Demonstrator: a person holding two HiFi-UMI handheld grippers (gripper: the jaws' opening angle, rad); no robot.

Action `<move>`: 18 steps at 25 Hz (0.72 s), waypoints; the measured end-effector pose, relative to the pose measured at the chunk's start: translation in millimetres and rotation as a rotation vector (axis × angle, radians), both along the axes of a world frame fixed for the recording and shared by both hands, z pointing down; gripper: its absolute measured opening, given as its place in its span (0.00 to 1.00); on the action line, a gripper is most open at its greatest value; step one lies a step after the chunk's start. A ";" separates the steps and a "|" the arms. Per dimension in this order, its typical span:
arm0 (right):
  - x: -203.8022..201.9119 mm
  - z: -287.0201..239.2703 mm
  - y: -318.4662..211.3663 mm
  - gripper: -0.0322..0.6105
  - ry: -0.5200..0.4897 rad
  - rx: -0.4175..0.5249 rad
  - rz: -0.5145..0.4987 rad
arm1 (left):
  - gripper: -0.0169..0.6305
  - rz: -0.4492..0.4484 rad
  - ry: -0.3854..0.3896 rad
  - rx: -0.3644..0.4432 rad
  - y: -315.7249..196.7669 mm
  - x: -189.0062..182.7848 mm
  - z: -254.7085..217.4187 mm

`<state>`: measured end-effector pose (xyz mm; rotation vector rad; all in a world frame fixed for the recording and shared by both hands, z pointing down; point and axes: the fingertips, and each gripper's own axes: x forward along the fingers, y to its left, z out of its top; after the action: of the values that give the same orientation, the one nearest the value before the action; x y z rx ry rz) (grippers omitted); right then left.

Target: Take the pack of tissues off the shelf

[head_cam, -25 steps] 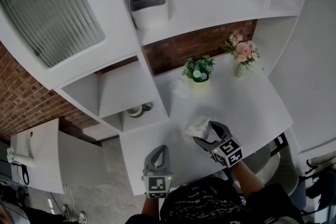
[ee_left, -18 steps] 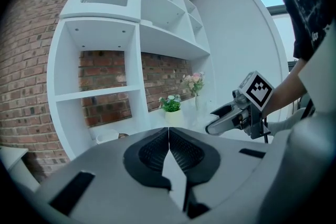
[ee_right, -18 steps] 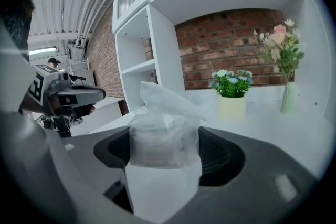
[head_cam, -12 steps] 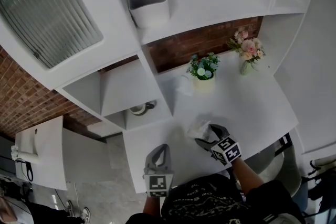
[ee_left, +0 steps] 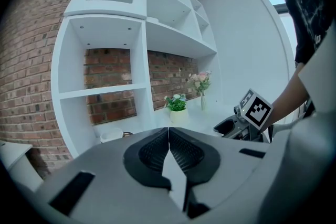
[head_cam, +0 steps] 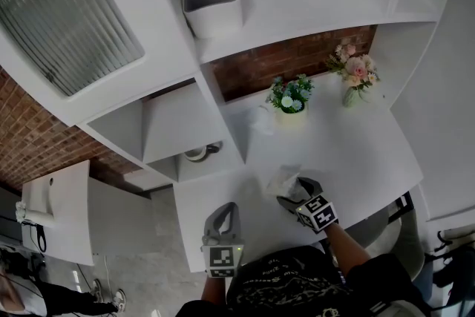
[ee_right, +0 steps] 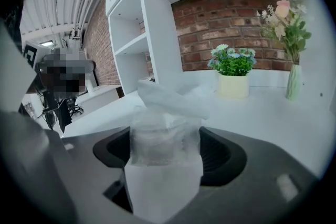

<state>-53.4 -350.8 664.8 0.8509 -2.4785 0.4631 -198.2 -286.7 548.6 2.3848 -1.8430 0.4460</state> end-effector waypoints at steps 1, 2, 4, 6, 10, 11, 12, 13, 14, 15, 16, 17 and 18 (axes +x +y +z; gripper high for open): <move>-0.3 2.0 2.3 0.61 0.013 -0.004 -0.006 | 0.04 0.001 0.001 -0.004 -0.2 1.2 0.8; -0.5 3.7 5.4 0.62 0.029 -0.011 -0.015 | 0.04 0.004 0.002 -0.006 -0.1 2.8 1.5; 0.2 7.0 10.7 0.63 0.053 -0.024 -0.026 | 0.04 0.012 0.004 -0.004 0.6 6.1 2.5; 1.5 10.6 13.0 0.65 0.065 -0.043 -0.025 | 0.04 0.016 0.007 -0.003 1.6 7.5 3.8; 4.5 25.9 20.0 0.74 0.121 -0.100 -0.037 | 0.04 0.002 0.000 -0.007 3.4 3.6 2.8; 5.1 29.1 22.8 0.76 0.133 -0.112 -0.040 | 0.04 -0.006 -0.001 -0.006 4.5 1.1 3.8; 5.6 30.8 24.9 0.78 0.139 -0.119 -0.039 | 0.04 -0.013 0.002 -0.005 5.6 -1.0 4.4; 5.7 31.1 26.0 0.80 0.139 -0.122 -0.036 | 0.04 -0.021 0.008 -0.005 6.5 -2.7 4.3; 5.3 30.5 26.5 0.81 0.137 -0.123 -0.032 | 0.04 -0.028 0.014 -0.007 7.4 -4.0 4.1; 4.7 29.3 26.8 0.83 0.132 -0.124 -0.029 | 0.04 -0.034 0.021 -0.013 8.6 -4.5 4.3; 4.3 27.6 27.1 0.85 0.124 -0.126 -0.027 | 0.04 -0.037 0.029 -0.022 10.0 -3.9 4.8; 4.4 25.4 27.3 0.87 0.110 -0.131 -0.025 | 0.04 -0.037 0.036 -0.028 11.3 -2.3 5.7; 5.0 22.1 27.3 0.91 0.095 -0.134 -0.023 | 0.04 -0.034 0.039 -0.032 12.3 -0.3 6.7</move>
<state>-48.5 -323.5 686.9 0.7720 -2.3389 0.5607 -198.5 -274.4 555.3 2.3209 -1.8424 0.4191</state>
